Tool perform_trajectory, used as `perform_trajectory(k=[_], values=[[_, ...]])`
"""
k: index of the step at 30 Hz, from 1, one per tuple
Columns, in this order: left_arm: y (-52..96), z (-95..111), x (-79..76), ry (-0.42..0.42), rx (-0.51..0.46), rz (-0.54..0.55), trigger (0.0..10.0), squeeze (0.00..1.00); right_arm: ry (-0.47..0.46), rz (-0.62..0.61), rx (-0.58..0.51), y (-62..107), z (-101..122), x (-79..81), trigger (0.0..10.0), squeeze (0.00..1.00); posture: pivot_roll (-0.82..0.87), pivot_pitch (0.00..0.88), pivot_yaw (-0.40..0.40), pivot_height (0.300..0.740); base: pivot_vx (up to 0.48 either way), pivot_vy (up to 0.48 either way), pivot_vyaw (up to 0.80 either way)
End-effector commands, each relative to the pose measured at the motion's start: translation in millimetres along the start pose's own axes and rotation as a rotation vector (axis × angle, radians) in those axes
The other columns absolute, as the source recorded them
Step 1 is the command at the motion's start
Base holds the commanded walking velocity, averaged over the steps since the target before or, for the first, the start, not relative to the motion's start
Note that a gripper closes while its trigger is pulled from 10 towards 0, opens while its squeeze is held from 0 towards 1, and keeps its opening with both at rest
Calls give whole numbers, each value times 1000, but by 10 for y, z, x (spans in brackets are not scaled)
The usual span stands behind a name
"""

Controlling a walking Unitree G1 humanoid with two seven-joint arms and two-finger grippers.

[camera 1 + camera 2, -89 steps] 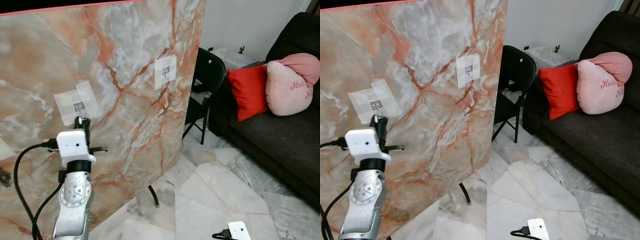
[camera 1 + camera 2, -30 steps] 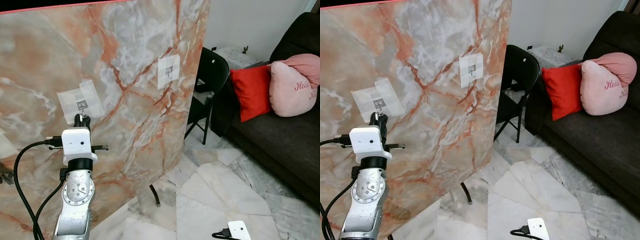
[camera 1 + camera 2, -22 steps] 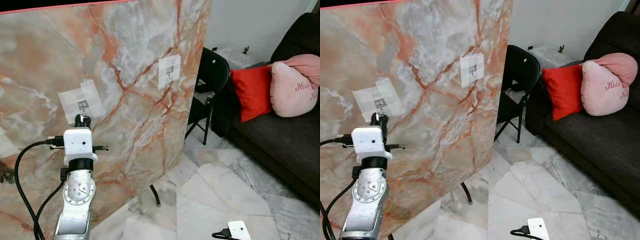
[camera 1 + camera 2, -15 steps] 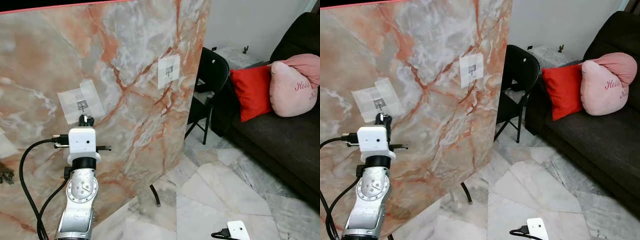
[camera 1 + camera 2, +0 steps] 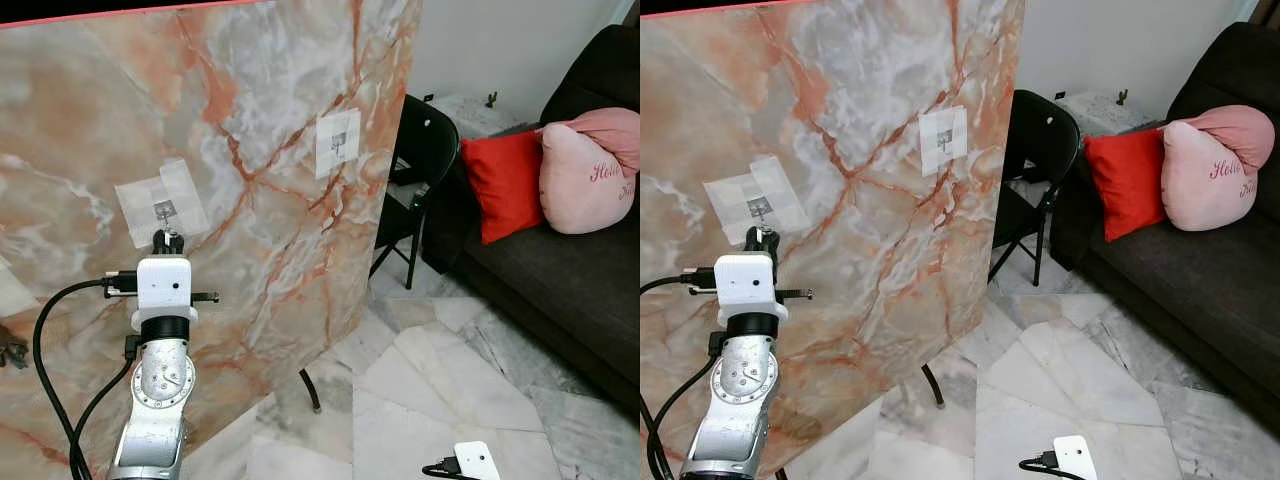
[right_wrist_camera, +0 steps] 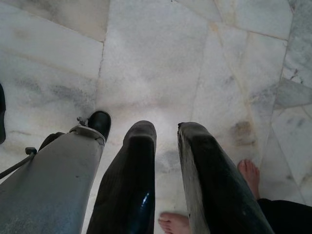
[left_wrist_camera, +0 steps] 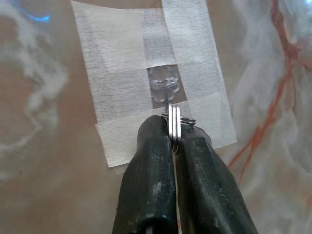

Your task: Hang keys on a hook

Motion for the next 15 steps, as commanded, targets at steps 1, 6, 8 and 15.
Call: perform_trajectory(k=[1, 6, 8, 15], values=[[4, 32, -5, -10, -21, -4, 10000, 0, -5, -9, -16, 0, 49, -23, 10000, 0, 125, 0, -99, 740, 0, 0, 0], [-3, 35, -17, -9, -25, -8, 10000, 0, -7, -9, -18, 0, 52, -21, 10000, 0, 120, 0, -95, 740, 0, 0, 0], [-7, 40, -21, -6, -28, -10, 10000, 0, -9, -9, -18, -1, 53, -20, 10000, 0, 120, 0, -95, 740, 0, 0, 0], [-15, 63, -47, -9, -43, -30, 10000, 0, -7, -7, -19, -1, 59, -14, 10000, 0, 123, 0, -95, 740, 0, 0, 0]])
Point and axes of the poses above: a point about 5 cm out from each wrist's last joint towards the gripper, its own y axis pointing back from the gripper into the wrist, its own z axis along the axis of the wrist's last joint, x = y × z, the point moved 1 cm from there along -y, pointing out of the wrist towards the gripper, and after that the axes turned 5 degrees about y, right-handed, at the moved point
